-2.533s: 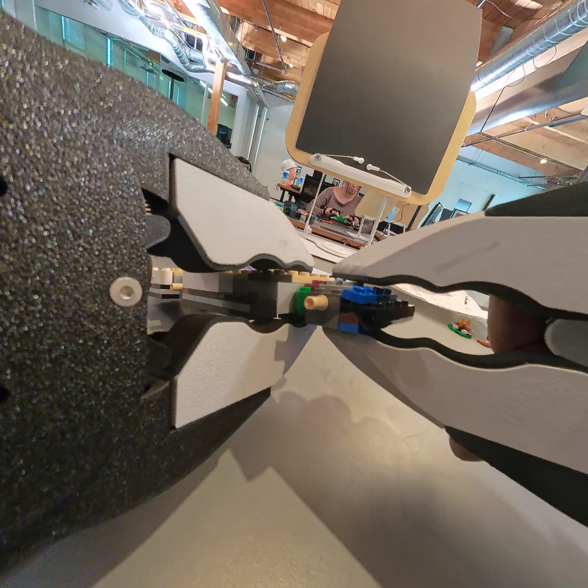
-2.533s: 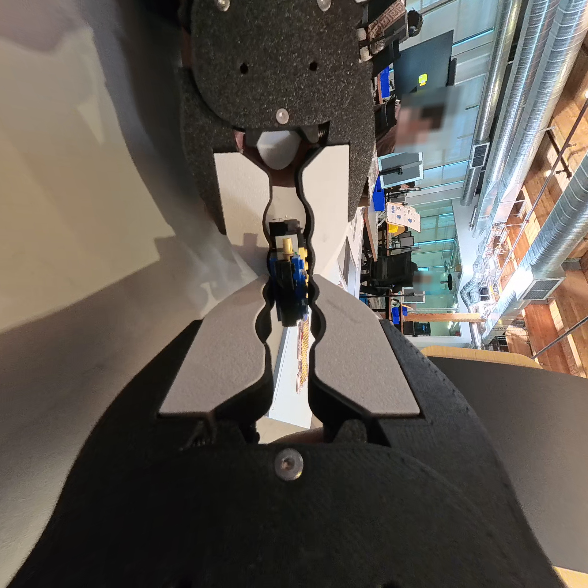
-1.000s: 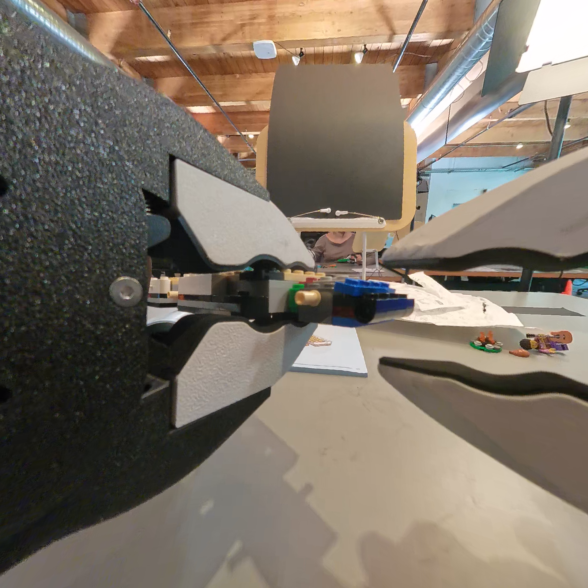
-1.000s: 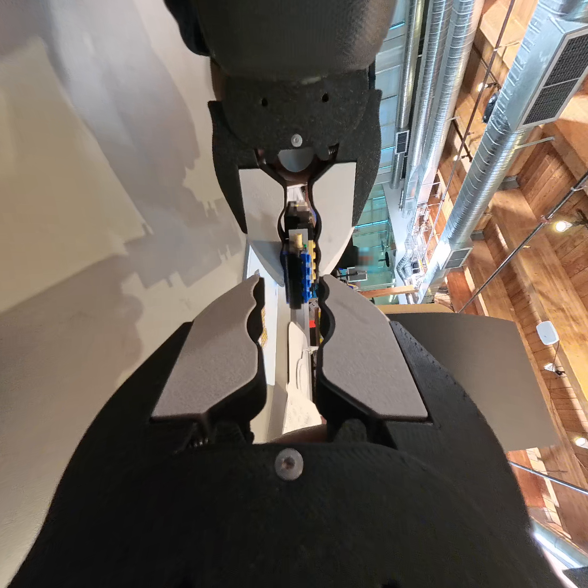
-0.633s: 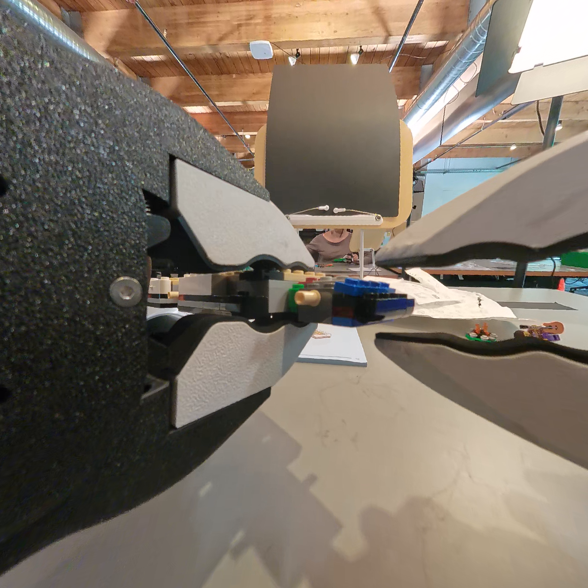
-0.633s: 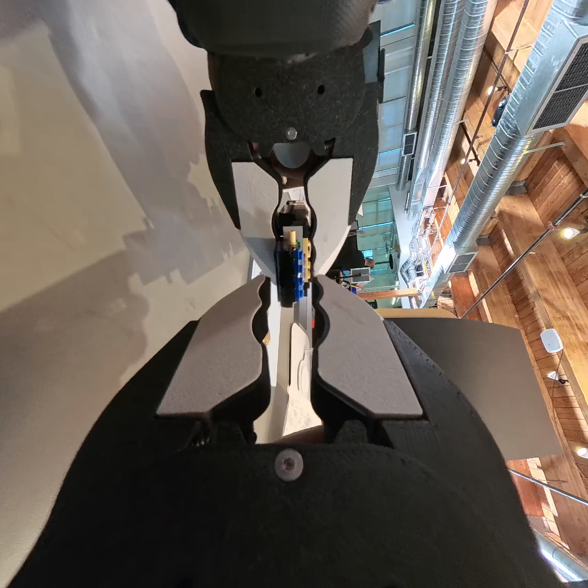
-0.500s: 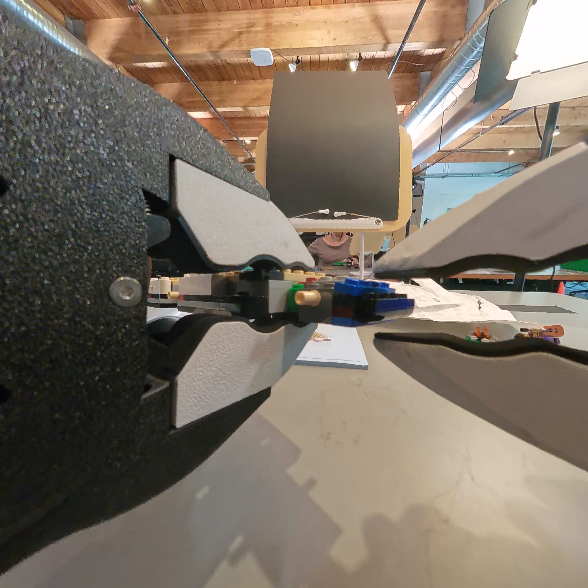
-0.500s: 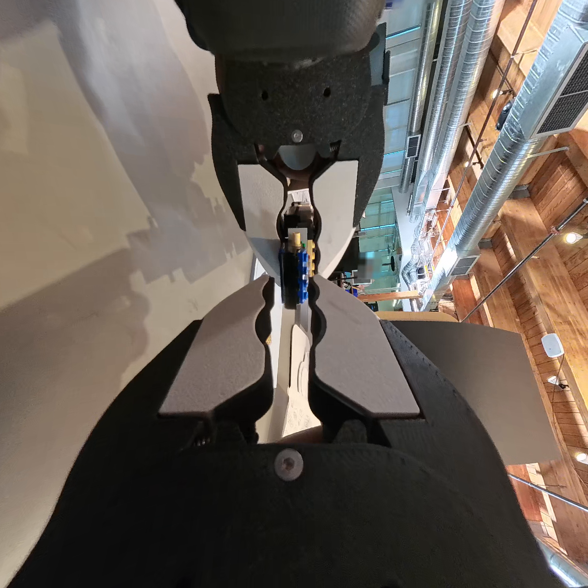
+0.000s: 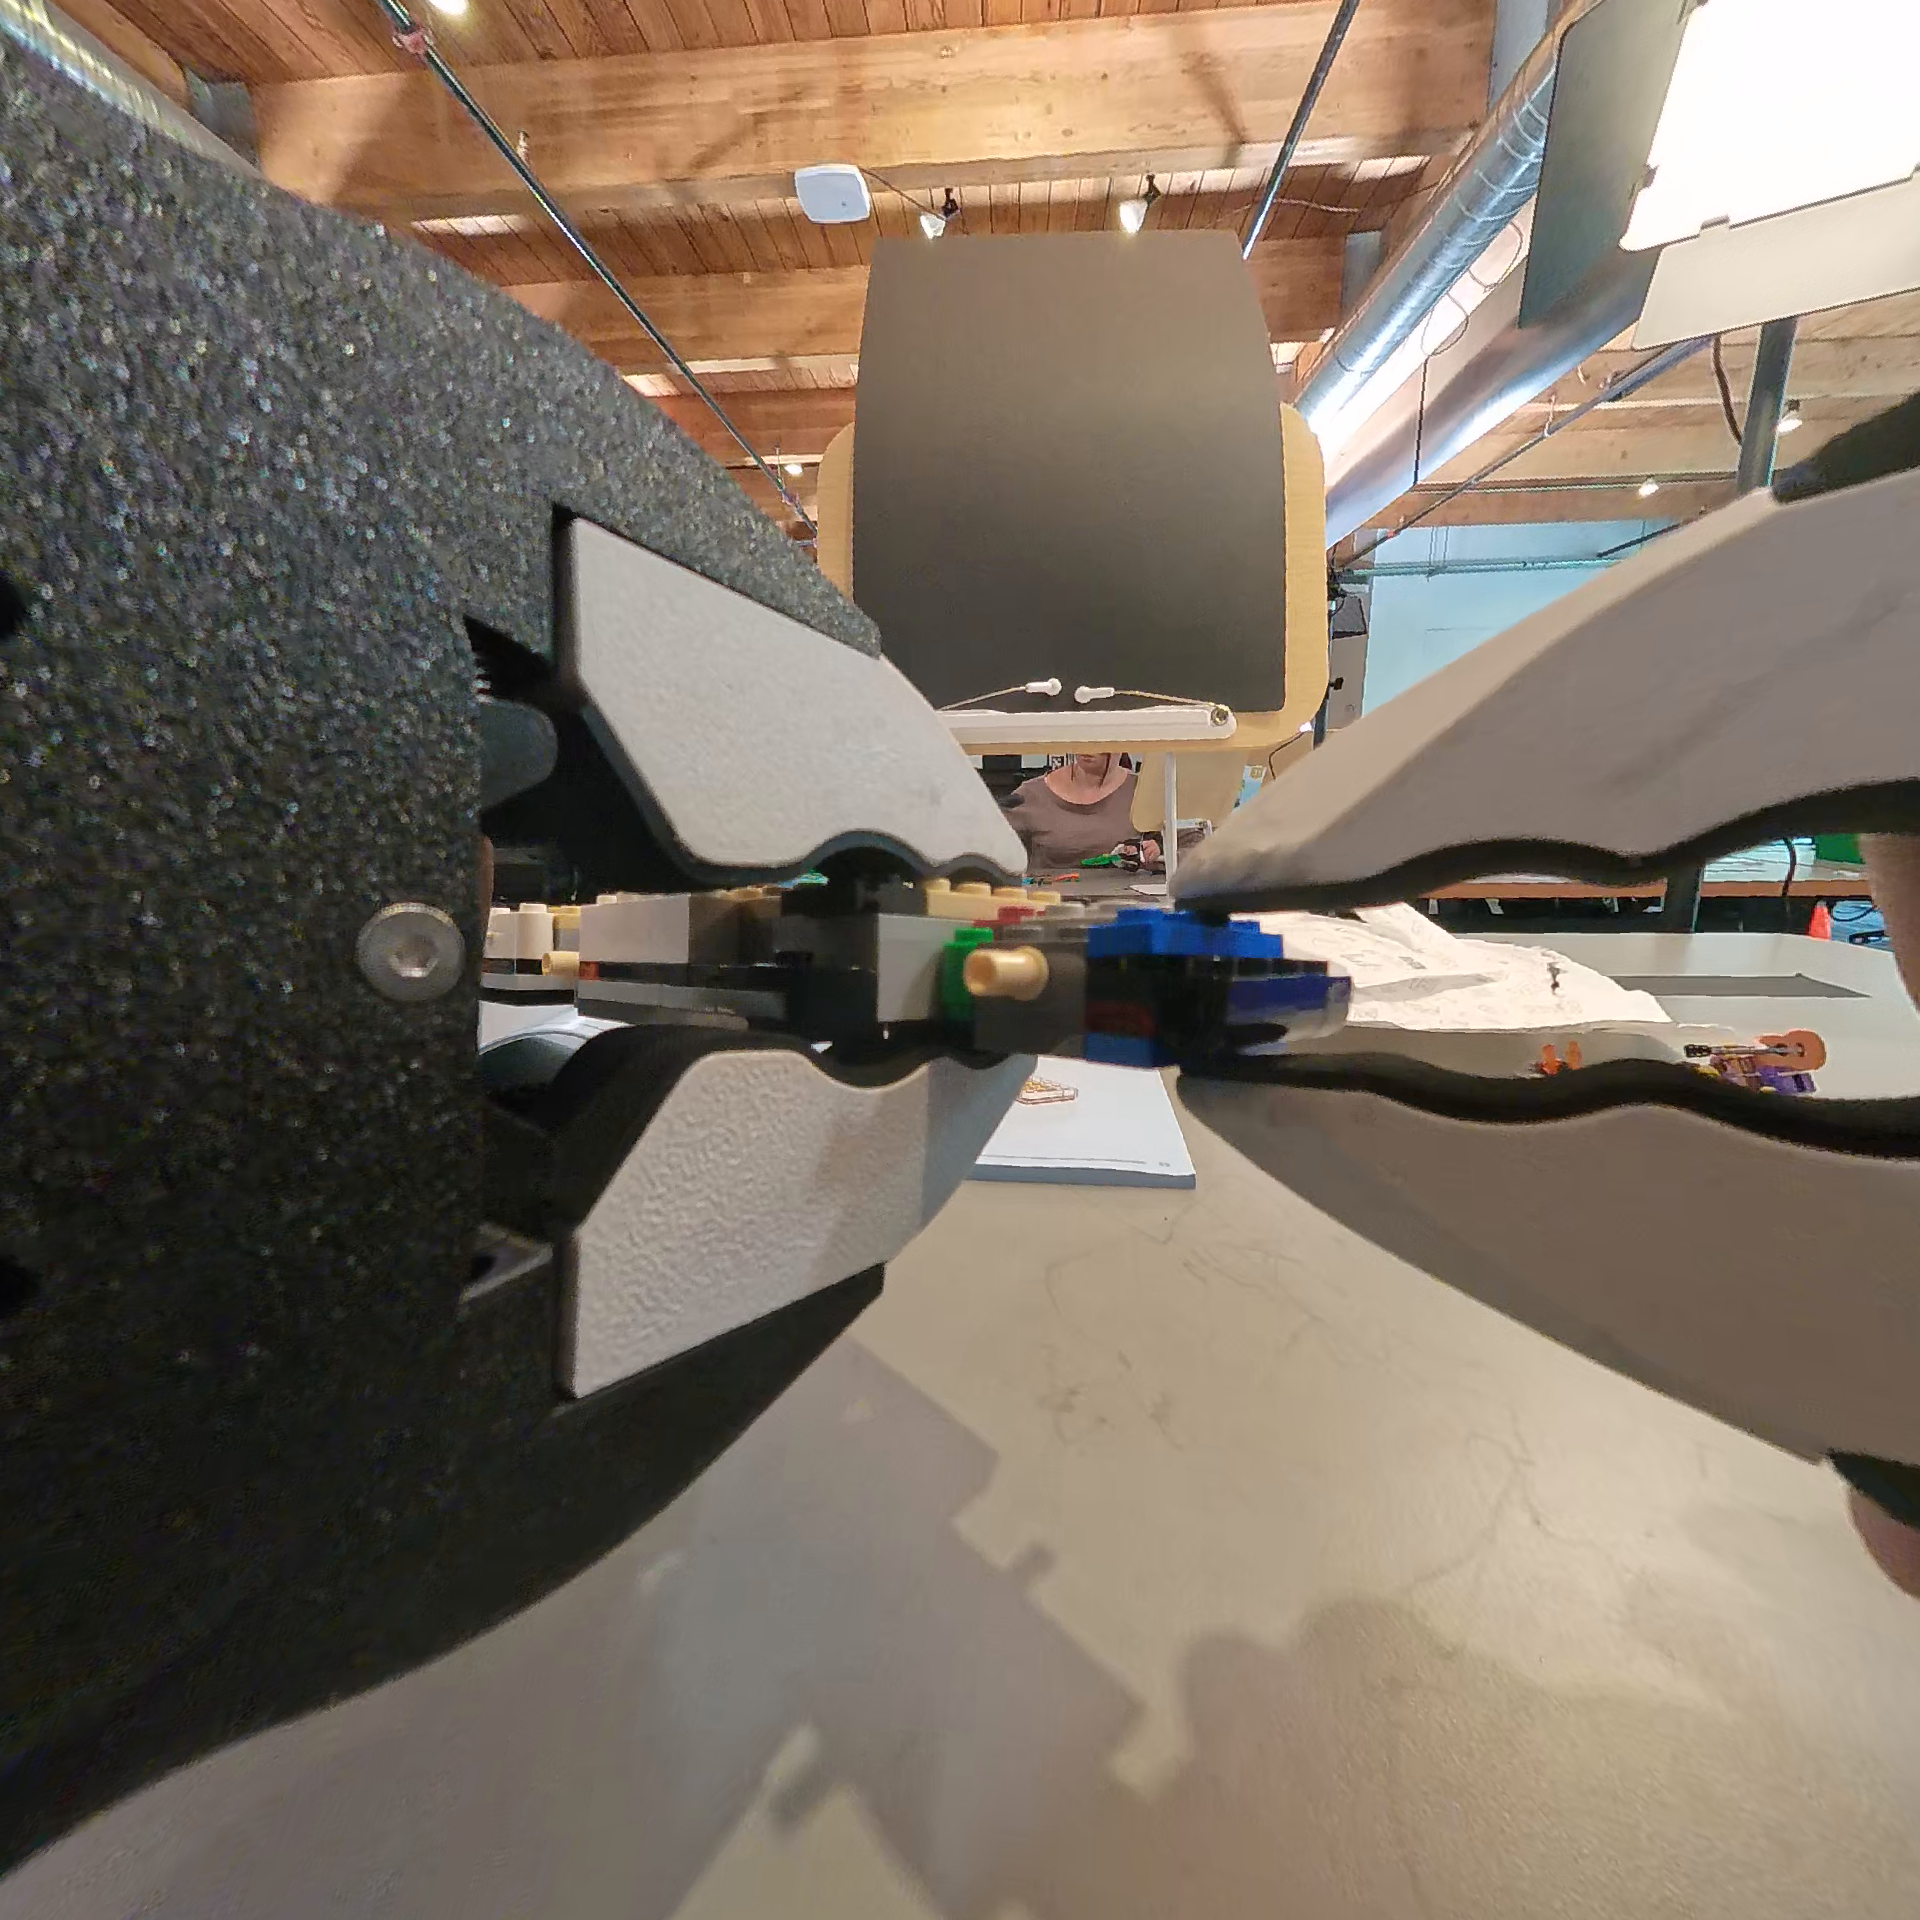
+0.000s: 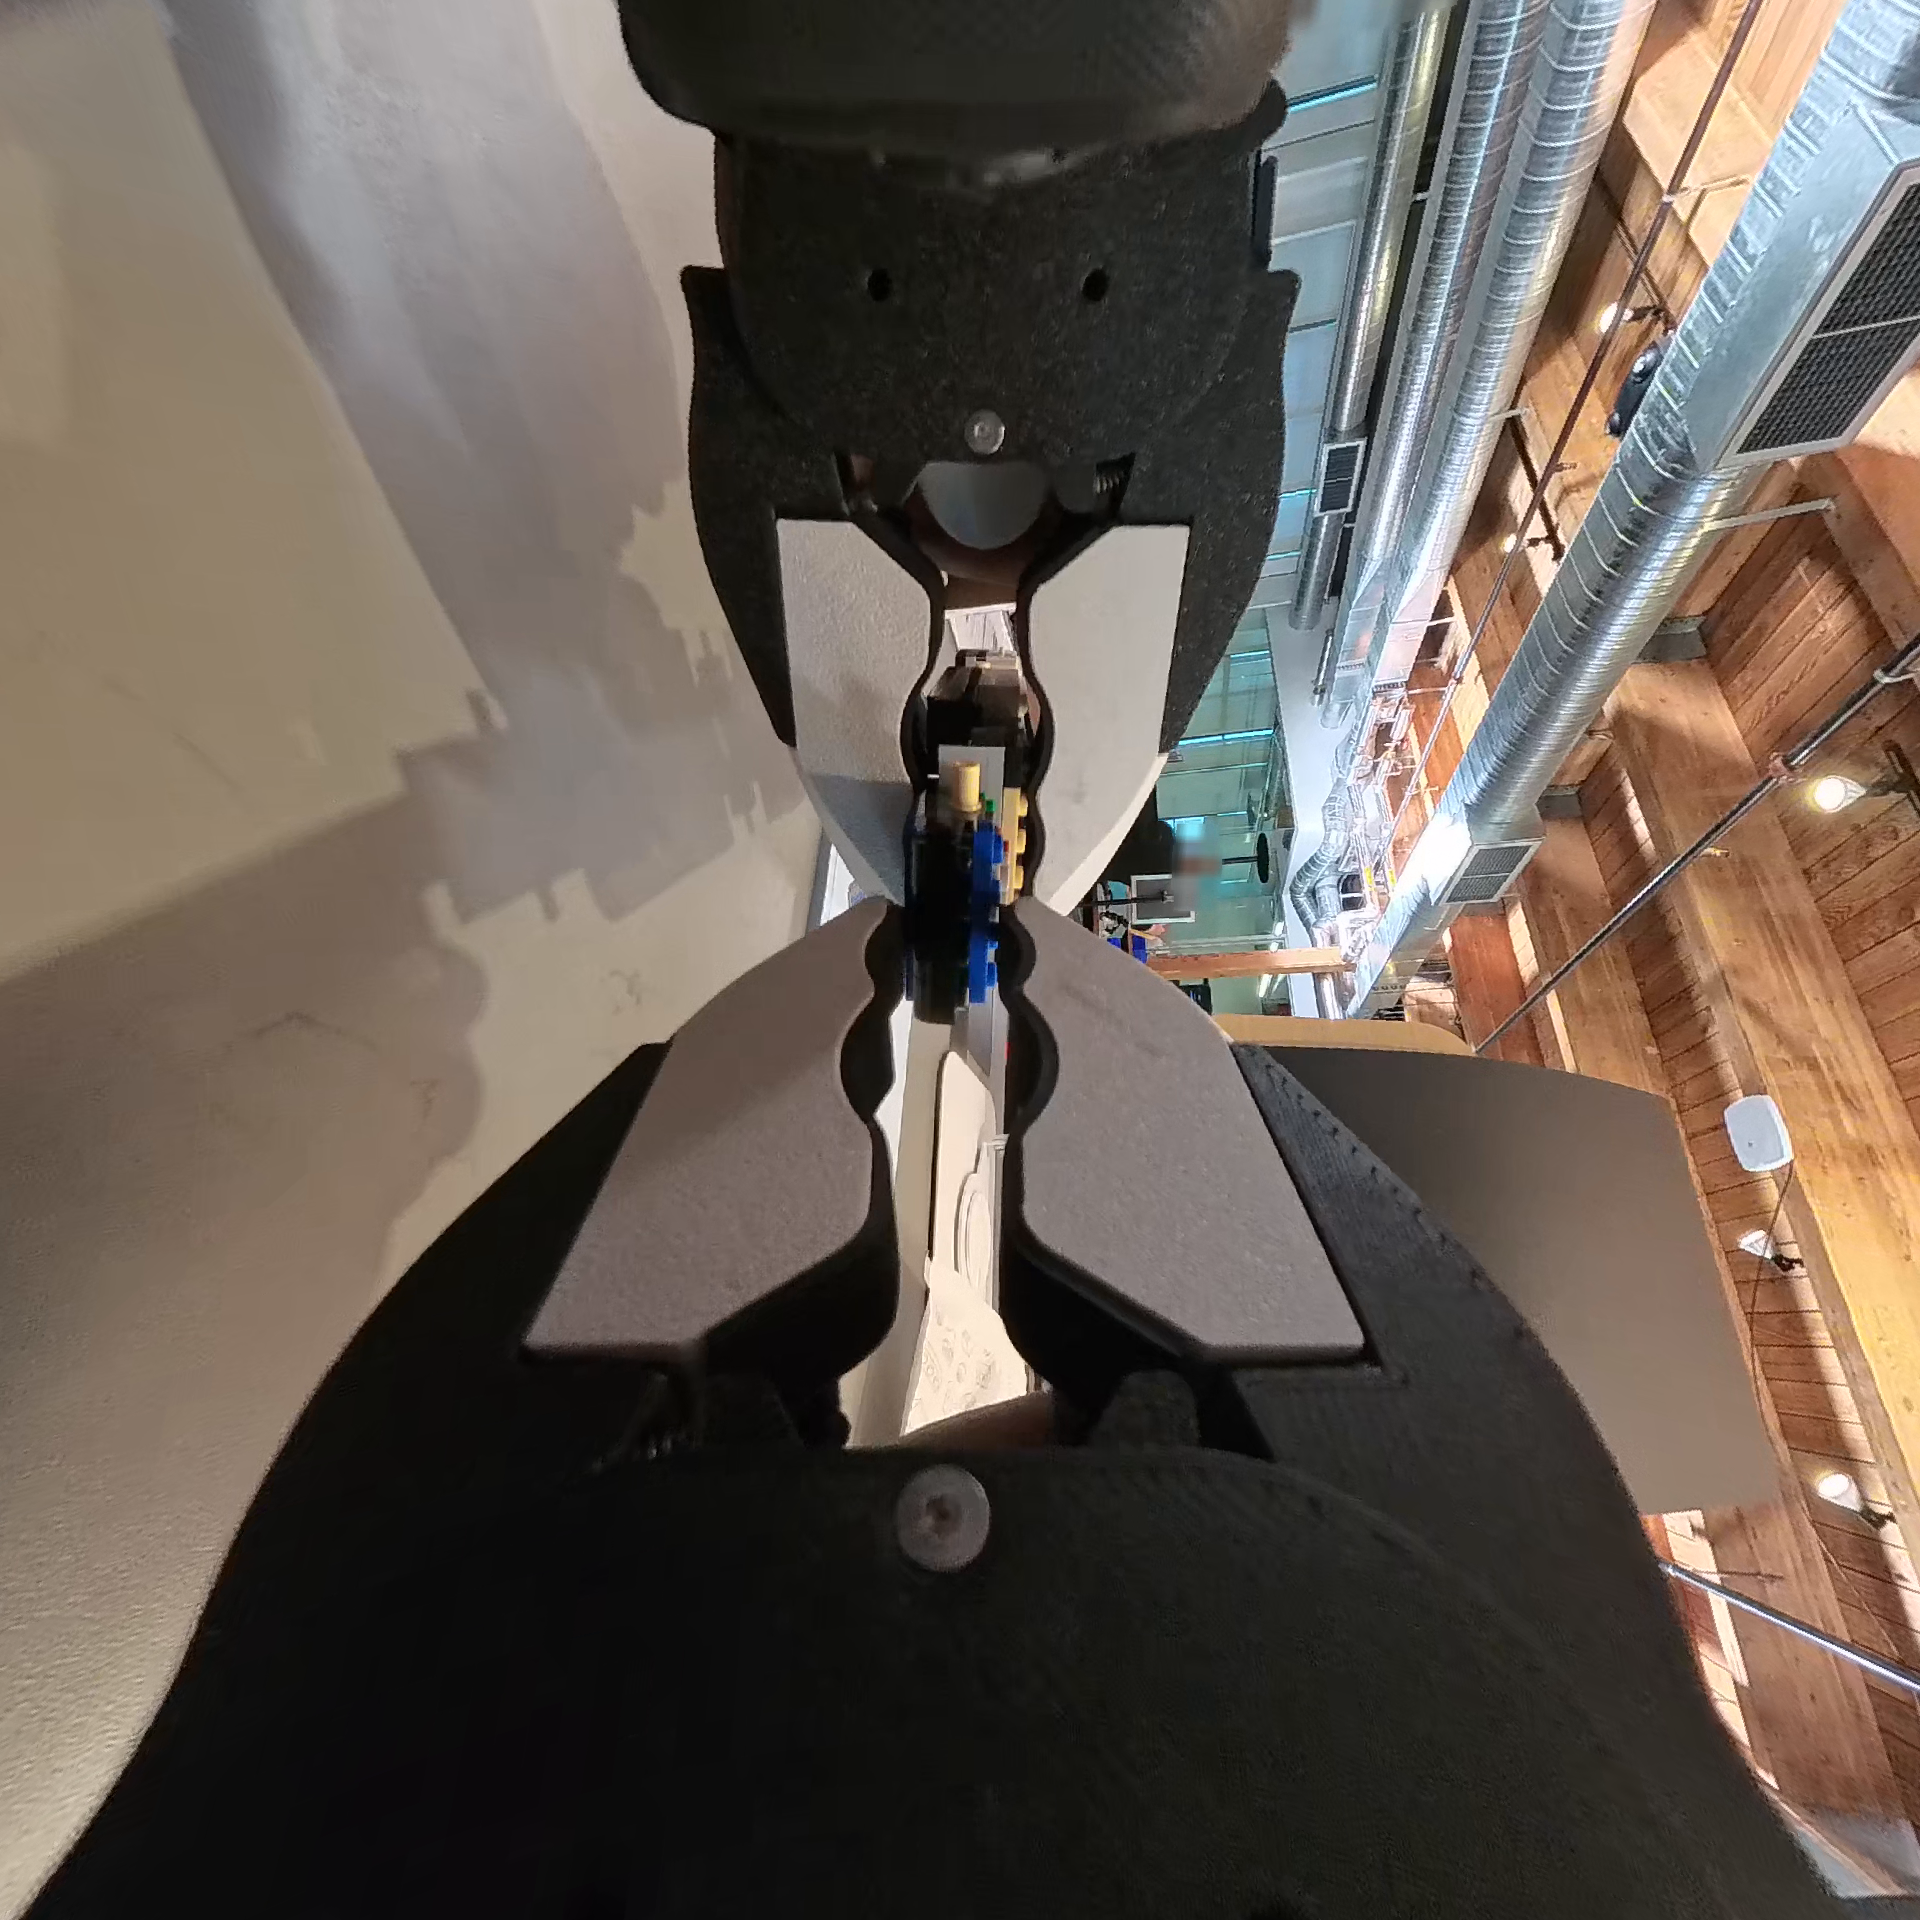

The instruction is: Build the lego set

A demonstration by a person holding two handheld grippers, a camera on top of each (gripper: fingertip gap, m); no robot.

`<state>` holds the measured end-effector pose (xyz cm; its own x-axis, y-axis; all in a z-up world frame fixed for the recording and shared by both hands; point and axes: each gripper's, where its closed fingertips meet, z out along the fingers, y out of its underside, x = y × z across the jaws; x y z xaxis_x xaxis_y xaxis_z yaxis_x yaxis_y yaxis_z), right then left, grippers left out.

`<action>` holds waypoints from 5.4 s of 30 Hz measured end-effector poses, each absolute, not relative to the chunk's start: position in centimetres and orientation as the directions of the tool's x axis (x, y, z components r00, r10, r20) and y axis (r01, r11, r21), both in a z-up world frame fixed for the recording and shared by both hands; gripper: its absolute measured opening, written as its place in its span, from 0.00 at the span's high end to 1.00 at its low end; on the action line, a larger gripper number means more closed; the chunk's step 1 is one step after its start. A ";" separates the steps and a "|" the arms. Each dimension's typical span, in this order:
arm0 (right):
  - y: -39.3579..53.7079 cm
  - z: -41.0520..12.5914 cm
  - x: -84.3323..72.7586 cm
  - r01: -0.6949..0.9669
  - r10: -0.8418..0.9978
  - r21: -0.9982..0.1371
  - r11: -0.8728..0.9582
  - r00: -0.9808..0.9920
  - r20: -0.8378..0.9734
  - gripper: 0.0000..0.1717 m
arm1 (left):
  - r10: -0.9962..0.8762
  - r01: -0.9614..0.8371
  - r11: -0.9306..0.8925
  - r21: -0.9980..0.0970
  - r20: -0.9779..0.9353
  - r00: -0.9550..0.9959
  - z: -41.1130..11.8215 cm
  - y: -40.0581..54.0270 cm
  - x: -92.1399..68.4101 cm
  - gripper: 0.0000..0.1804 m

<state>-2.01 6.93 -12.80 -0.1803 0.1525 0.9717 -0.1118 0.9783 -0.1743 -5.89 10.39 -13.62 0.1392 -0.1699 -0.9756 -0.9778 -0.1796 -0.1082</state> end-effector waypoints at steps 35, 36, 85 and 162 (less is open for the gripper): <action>7.3 -12.9 -1.8 -0.105 0.106 -0.129 0.986 -0.202 0.974 0.91 | -0.188 -0.977 -0.175 -0.125 -0.970 0.157 -13.7 10.5 -5.7 0.86; 7.3 -12.9 -1.8 -0.106 0.103 -0.127 0.986 -0.203 0.974 0.92 | -0.188 -0.977 -0.175 -0.124 -0.970 0.157 -13.8 10.5 -5.7 0.86; 6.3 -12.3 -2.0 -0.164 0.131 -0.155 0.974 -0.149 0.980 0.91 | -0.203 -0.971 -0.190 -0.148 -0.961 0.187 -13.7 10.5 -5.6 0.86; 8.3 -13.0 -2.0 -0.045 0.142 -0.156 0.987 -0.223 0.964 0.90 | -0.164 -0.973 -0.088 -0.213 -0.960 0.225 -13.9 10.2 -5.1 0.86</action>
<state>-2.04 8.32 -12.96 -0.2230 0.1421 0.9644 -0.0452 0.9867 -0.1558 -5.11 10.23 -13.87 0.2250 -0.1639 -0.9605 -0.9731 -0.0883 -0.2129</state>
